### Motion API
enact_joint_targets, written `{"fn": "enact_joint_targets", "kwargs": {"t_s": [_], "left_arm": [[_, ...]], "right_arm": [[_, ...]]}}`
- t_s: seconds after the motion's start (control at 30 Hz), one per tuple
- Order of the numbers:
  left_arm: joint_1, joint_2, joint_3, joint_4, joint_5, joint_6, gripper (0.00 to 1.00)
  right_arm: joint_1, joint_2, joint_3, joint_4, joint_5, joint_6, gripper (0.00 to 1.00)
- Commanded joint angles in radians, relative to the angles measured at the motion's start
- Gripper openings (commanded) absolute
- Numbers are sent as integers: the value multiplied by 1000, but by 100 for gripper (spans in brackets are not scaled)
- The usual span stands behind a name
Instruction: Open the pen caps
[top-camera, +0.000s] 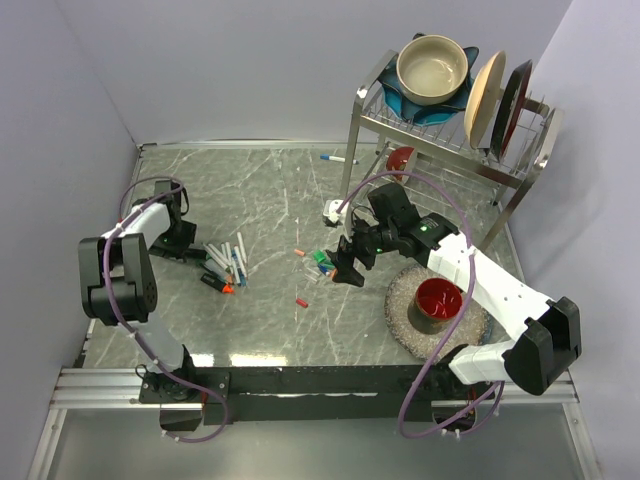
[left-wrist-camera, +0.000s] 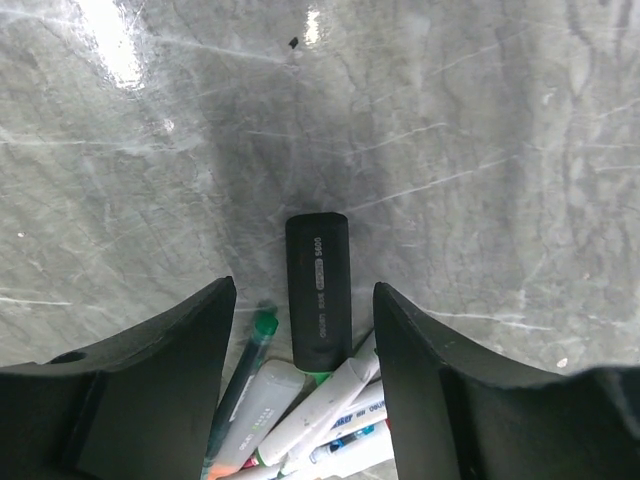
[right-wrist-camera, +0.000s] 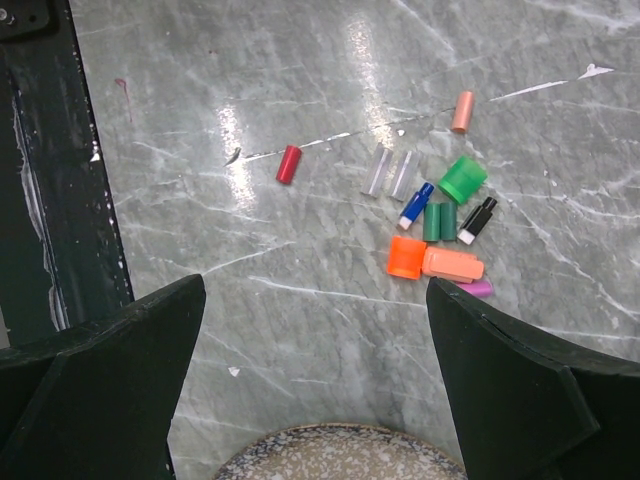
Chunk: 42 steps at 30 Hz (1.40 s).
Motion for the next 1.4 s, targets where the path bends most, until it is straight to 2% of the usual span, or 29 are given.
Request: {"fn": "enact_joint_targets", "kwargs": {"t_s": [0.0, 0.1, 0.2, 0.33, 0.63, 0.83, 1.37], "left_arm": [[4, 19, 23, -10, -10, -32, 63], [4, 33, 32, -13, -13, -34, 62], [4, 42, 30, -18, -18, -44, 55], [4, 50, 29, -27, -28, -49, 51], [5, 72, 33, -32, -56, -78, 49], [13, 65, 33, -32, -71, -109, 43], [65, -11, -8, 5, -107, -89, 37]], "right_arm": [[1, 2, -3, 30, 1, -2, 100], [2, 8, -5, 28, -3, -2, 100], [2, 11, -3, 27, -1, -3, 100], [2, 16, -3, 24, -4, -6, 100], [-1, 11, 1, 13, -19, -14, 100], [-7, 6, 0, 10, -29, -19, 100], [-13, 2, -3, 8, -38, -25, 100]]}}
